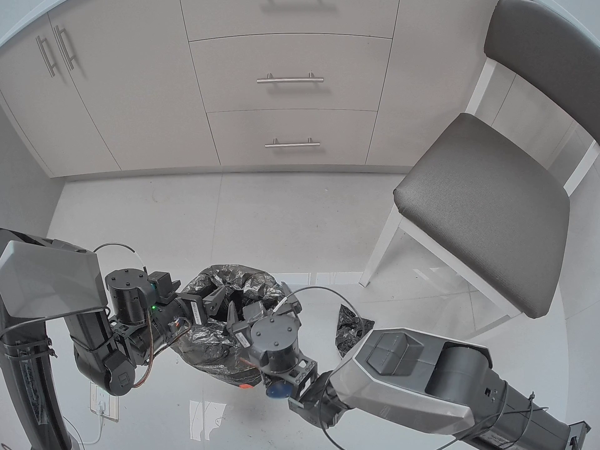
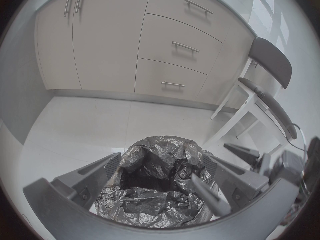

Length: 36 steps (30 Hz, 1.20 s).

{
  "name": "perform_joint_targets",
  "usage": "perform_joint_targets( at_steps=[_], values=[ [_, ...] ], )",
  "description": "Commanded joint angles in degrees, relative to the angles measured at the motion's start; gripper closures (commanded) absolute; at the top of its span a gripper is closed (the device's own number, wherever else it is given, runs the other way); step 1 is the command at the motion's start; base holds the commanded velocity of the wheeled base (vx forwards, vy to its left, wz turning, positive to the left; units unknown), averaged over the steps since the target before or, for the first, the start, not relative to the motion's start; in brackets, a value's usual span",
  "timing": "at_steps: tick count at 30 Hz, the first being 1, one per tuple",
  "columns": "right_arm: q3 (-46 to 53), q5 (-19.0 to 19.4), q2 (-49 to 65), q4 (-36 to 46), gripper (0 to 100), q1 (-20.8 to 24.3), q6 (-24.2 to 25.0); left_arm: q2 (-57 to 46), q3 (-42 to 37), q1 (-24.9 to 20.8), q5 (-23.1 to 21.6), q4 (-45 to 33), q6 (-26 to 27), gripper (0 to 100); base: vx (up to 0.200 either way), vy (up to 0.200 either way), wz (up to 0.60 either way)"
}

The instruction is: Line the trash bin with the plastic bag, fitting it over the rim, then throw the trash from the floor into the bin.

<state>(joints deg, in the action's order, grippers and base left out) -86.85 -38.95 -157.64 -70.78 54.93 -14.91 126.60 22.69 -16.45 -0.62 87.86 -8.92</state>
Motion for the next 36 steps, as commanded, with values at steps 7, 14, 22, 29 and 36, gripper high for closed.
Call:
perform_joint_targets(
  at_steps=[7, 14, 22, 29, 36],
  values=[
    [2.6, 1.6, -2.0, -0.9, 0, 3.5, -0.1, 0.1, 0.0, 0.0, 0.0, 0.0, 0.0, 0, 0.000, 0.000, 0.00],
    [1.7, 3.0, -3.0, 0.6, 0, 4.0, -0.9, 0.2, 0.0, 0.0, 0.0, 0.0, 0.0, 0, 0.000, 0.000, 0.00],
    [7.1, 3.1, -2.2, -0.1, 0, 3.3, -1.6, 0.1, 0.0, 0.0, 0.2, 0.0, 0.1, 0, 0.000, 0.000, 0.00],
    [9.0, 3.1, -2.0, 0.0, 0, 2.3, -2.1, 0.1, 0.0, 0.0, 0.2, 0.0, 0.2, 0, 0.000, 0.000, 0.00],
    [14.1, 3.1, 0.0, -0.2, 0, 1.8, -2.6, 0.3, 0.0, 0.0, 0.2, 0.0, 0.2, 0, 0.000, 0.000, 0.00]
  ],
)
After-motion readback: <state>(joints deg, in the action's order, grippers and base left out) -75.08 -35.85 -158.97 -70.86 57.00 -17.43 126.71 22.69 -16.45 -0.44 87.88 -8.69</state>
